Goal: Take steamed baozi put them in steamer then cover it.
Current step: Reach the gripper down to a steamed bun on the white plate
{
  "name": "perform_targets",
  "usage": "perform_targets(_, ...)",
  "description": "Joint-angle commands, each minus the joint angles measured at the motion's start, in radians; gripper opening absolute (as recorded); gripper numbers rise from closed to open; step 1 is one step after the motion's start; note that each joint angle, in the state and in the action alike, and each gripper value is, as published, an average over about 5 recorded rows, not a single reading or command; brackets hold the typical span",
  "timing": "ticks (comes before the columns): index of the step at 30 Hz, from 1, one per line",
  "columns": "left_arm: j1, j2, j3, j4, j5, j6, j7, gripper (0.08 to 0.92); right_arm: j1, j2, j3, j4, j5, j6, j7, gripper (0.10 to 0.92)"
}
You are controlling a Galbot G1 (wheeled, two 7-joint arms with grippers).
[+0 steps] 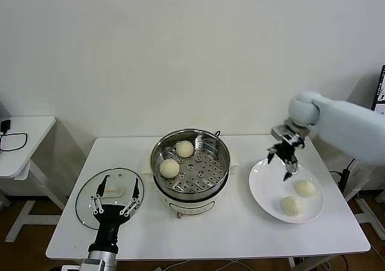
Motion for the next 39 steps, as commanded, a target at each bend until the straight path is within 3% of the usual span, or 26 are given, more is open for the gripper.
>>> perform_targets(1,0.002,-0.002,0.002,-0.001,0.001,0.001,-0.001,0.823,-0.17,-0.082,0.084,0.004,-0.089,0.023,0.024,0.823)
perform_targets(39,-0.001,-0.007,-0.002,-0.002,-0.005,0.006,-0.003,0.823,-0.3,-0.094,0.176,0.017,-0.168,0.016,0.121,0.805)
